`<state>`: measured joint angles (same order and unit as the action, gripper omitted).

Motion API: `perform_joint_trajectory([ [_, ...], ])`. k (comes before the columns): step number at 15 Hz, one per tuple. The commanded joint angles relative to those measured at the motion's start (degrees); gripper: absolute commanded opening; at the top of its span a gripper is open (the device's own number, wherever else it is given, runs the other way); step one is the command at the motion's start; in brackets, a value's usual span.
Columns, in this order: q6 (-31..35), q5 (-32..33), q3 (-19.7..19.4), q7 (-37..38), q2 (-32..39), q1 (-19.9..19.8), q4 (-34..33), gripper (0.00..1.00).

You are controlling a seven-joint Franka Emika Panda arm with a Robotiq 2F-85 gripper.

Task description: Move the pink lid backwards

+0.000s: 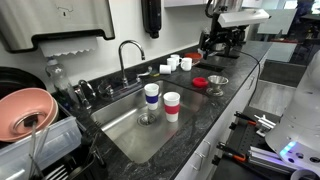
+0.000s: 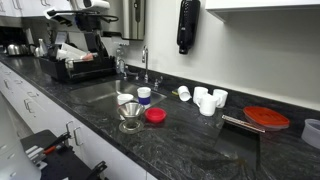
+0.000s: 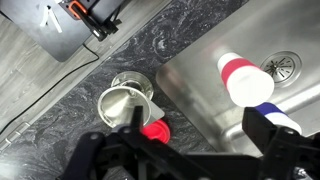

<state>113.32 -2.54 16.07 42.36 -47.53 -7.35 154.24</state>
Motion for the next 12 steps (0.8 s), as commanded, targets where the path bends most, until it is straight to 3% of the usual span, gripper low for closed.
perform_joint_trajectory([
  [1,1.74,1.7,-0.28,0.84,1.17,0.55,-0.47,1.0],
  [7,13.76,3.93,-1.36,0.49,8.02,-1.1,-0.64,1.0],
  [12,19.64,5.58,-4.51,1.76,16.27,-4.41,-1.25,1.0],
])
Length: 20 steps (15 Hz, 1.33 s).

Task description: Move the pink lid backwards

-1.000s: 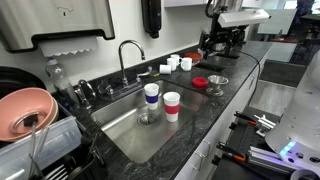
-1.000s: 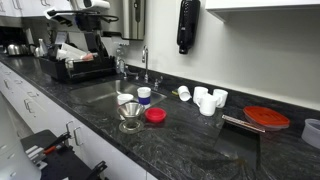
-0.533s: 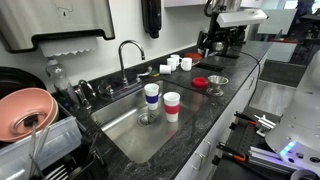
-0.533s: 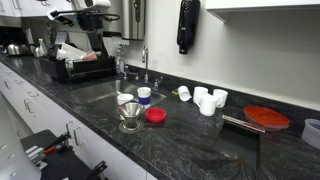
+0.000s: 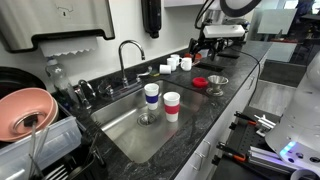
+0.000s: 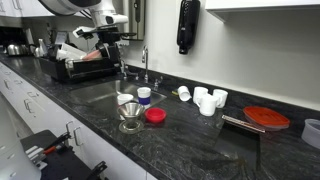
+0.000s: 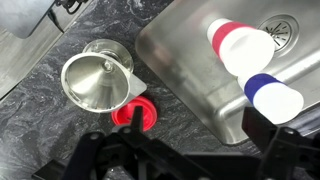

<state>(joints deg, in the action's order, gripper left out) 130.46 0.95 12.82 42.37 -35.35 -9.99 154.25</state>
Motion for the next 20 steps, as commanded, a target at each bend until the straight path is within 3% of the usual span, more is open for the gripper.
perform_joint_trajectory([
  [1,0.83,1.21,-1.72,0.56,1.52,0.27,-0.15,1.0],
  [11,2.25,1.82,-2.5,1.09,3.81,-0.52,-0.78,1.0],
  [15,3.36,1.97,-2.01,5.15,5.31,-1.62,-1.5,1.0],
  [20,5.17,2.33,-4.1,12.07,12.65,-3.54,-4.23,1.0],
])
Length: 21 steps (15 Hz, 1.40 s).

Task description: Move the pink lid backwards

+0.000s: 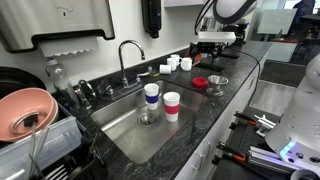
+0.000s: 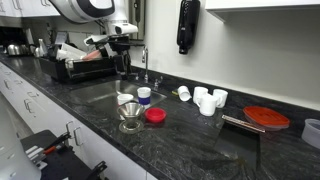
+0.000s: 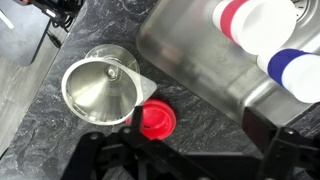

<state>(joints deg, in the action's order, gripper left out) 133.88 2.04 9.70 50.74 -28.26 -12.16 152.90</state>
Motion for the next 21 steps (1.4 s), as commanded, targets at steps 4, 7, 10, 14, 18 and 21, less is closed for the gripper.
perform_joint_trajectory([
  [4,4.83,1.77,-4.11,6.28,13.44,-1.78,-6.73,1.0],
  [7,5.22,4.21,-6.18,9.37,18.94,-1.66,-9.61,1.0],
  [10,5.06,4.57,-8.72,9.68,19.57,0.28,-8.99,1.0],
  [14,5.09,4.78,-9.46,10.04,20.41,1.11,-9.42,1.0],
  [18,5.07,4.78,-9.5,10.03,20.11,1.14,-9.33,1.0],
  [21,5.07,4.78,-9.5,10.03,20.11,1.14,-9.31,1.0],
])
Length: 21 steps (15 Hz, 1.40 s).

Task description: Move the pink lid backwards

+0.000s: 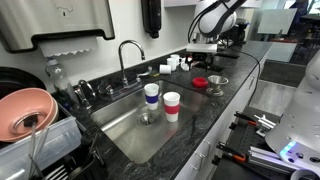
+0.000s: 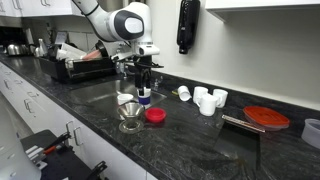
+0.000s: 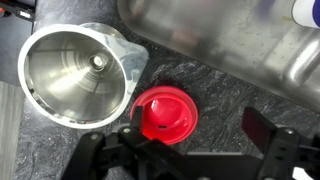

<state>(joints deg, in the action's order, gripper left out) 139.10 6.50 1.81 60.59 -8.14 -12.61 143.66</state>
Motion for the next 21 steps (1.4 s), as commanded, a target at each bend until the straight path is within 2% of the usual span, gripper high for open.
perform_joint_trajectory([
  [1,-0.15,0.31,-1.61,0.19,-0.01,1.59,-0.08,1.0],
  [4,0.78,-3.42,-1.2,4.1,2.24,2.88,-1.66,1.0],
  [7,3.45,-4.46,-1.28,12.19,5.68,4.02,-3.22,1.0],
  [14,9.14,1.87,-5.07,29.16,11.55,5.3,-6.08,1.0],
  [17,8.85,4.29,-7.03,33.08,13.12,5.57,-7.77,1.0],
  [21,8.03,4.36,-9.26,34.89,16.25,5.83,-9.79,1.0],
])
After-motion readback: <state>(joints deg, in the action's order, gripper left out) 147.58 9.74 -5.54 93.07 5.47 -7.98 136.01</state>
